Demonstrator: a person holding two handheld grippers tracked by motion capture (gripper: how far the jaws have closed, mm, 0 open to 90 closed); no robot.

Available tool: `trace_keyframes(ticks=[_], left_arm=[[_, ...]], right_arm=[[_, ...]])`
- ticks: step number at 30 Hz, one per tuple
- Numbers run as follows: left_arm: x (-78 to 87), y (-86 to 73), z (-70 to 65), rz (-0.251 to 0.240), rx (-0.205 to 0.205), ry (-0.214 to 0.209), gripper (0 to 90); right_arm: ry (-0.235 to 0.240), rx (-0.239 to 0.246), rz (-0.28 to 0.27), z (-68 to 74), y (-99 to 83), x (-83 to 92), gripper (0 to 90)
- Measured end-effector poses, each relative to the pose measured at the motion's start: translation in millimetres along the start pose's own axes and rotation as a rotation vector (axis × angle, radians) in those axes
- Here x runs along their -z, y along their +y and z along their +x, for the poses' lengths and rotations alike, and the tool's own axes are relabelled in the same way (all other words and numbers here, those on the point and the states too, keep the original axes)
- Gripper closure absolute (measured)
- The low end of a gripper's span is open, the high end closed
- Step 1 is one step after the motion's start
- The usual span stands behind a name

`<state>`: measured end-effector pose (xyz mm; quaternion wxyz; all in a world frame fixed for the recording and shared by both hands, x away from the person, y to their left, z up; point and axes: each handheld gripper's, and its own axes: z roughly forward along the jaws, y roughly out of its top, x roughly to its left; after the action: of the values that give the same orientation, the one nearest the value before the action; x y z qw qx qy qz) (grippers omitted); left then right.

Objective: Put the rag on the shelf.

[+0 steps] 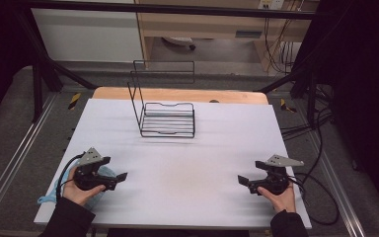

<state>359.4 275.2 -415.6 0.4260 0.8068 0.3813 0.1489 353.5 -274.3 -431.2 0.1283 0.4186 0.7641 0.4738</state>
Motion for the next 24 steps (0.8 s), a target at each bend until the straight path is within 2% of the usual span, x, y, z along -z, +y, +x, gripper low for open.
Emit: trace_keyframes(ticks=[12,19,21,24], left_arm=[[7.5,-3.4,2.1,0.021,0.009,0.027,12.6],[12.2,-6.7,3.5,0.055,0.011,0.054,20.2],[13.1,-7.4,3.9,0.069,0.007,0.061,24.7],[13.3,-9.1,4.7,0.085,0.024,0.057,28.5]], right_arm=[[-0.006,0.003,0.013,1.3,-0.9,-2.0,1.5],[-0.005,0.011,0.036,3.5,-2.7,-5.4,1.5],[-0.006,0.011,0.034,3.3,-2.6,-5.3,1.6],[-0.007,0.011,0.035,3.2,-2.5,-5.5,1.6]])
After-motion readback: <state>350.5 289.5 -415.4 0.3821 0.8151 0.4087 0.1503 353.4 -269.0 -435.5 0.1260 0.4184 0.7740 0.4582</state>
